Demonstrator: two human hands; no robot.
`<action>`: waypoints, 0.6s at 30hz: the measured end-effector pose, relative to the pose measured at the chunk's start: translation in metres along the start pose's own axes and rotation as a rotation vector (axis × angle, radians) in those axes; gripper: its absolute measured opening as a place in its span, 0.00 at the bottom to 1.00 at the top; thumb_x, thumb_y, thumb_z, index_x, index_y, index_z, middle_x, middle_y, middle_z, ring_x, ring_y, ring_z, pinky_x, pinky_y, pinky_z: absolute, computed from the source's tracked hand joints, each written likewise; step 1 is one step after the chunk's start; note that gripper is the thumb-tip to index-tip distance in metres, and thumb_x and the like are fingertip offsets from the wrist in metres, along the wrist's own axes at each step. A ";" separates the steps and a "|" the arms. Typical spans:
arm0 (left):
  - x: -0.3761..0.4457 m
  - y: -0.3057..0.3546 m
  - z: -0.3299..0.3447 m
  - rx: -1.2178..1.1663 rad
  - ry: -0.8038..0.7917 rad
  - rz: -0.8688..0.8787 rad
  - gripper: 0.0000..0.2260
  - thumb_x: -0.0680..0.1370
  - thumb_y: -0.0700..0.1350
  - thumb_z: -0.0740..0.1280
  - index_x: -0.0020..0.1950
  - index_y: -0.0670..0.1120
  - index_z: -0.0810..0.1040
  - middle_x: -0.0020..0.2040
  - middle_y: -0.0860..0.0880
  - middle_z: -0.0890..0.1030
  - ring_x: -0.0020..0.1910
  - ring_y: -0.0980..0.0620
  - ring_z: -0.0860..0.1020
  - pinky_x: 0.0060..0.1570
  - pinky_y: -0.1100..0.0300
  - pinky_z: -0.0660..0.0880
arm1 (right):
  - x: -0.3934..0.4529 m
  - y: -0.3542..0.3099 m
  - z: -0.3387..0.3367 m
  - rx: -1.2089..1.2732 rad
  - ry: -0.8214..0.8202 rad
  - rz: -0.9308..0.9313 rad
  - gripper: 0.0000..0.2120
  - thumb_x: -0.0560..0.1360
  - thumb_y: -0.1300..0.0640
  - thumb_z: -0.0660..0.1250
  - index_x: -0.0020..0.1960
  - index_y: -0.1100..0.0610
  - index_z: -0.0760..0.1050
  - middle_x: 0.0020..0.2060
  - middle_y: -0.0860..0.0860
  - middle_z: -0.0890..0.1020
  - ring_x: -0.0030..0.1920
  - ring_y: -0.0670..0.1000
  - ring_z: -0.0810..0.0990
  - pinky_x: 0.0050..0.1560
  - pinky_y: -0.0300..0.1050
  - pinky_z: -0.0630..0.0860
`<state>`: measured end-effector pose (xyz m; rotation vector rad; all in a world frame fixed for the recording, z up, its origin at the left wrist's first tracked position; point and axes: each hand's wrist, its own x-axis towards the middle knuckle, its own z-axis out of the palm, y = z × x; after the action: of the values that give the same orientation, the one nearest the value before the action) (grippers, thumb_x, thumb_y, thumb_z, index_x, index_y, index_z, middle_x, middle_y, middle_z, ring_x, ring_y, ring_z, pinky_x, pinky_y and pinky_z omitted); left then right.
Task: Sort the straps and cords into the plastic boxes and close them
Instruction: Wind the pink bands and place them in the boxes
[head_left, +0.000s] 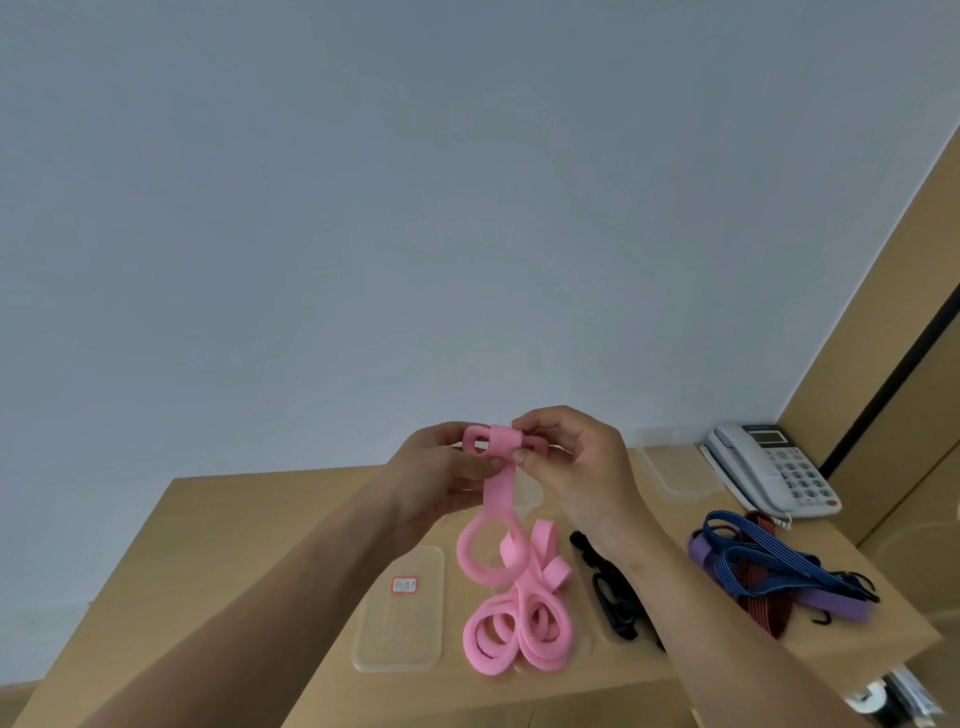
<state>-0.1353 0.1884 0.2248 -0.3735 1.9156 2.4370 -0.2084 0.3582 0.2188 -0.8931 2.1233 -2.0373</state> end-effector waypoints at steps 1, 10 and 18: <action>0.000 0.001 0.000 -0.024 -0.014 -0.009 0.17 0.74 0.30 0.69 0.61 0.40 0.81 0.56 0.38 0.85 0.54 0.39 0.84 0.58 0.45 0.81 | 0.000 0.001 0.000 -0.015 0.006 -0.007 0.18 0.70 0.72 0.74 0.46 0.48 0.83 0.45 0.50 0.86 0.49 0.51 0.84 0.53 0.48 0.82; -0.003 0.001 0.006 -0.251 -0.027 -0.064 0.17 0.76 0.34 0.69 0.65 0.37 0.77 0.55 0.38 0.85 0.50 0.41 0.84 0.48 0.52 0.82 | -0.009 0.002 0.000 -0.107 0.021 -0.122 0.16 0.68 0.75 0.74 0.46 0.55 0.84 0.45 0.48 0.84 0.46 0.53 0.81 0.53 0.46 0.80; -0.003 -0.004 0.007 -0.217 0.004 -0.035 0.17 0.77 0.31 0.69 0.65 0.39 0.76 0.56 0.36 0.84 0.55 0.37 0.84 0.52 0.49 0.83 | -0.015 0.005 -0.003 -0.189 0.000 -0.160 0.19 0.66 0.77 0.72 0.46 0.55 0.86 0.49 0.47 0.85 0.52 0.48 0.83 0.57 0.44 0.78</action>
<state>-0.1329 0.1968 0.2229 -0.4133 1.6346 2.6295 -0.1989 0.3672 0.2091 -1.1223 2.3459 -1.9264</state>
